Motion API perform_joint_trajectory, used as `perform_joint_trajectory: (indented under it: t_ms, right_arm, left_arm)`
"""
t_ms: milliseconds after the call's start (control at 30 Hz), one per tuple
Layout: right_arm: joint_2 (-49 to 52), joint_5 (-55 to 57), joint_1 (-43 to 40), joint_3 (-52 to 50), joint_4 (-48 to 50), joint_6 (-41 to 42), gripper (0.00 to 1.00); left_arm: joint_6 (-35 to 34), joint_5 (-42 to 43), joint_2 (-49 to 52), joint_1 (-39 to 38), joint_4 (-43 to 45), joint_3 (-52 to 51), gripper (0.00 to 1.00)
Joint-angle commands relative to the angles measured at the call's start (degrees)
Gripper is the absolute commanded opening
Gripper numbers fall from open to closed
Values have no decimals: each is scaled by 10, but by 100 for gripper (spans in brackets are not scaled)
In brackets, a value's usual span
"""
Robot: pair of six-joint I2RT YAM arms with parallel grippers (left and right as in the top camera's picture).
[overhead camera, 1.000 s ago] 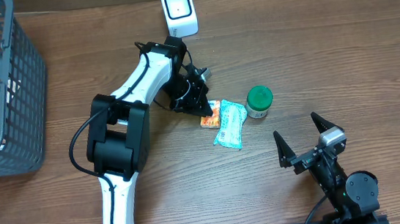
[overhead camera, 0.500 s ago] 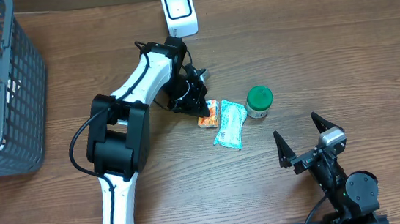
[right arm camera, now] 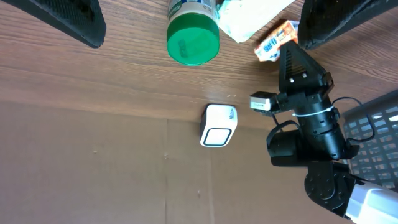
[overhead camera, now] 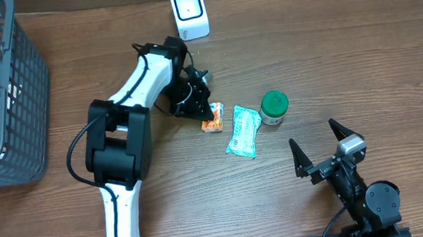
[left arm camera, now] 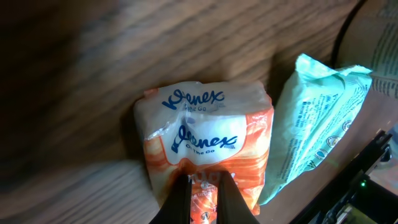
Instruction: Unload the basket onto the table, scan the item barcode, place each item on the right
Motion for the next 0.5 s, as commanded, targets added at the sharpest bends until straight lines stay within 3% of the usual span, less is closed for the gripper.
perform_joint_trajectory:
  t_ms: [0, 267, 467]
  right_arm:
    - [-4, 3, -1, -6, 2, 2, 100]
    - [-4, 3, -1, -6, 2, 2, 100]
    - [-4, 3, -1, -6, 2, 2, 100]
  left_arm:
    - [14, -28, 4, 14, 1, -12, 4]
    - [64, 98, 4, 29, -2, -12, 4]
    - [78, 138, 4, 55, -4, -12, 4]
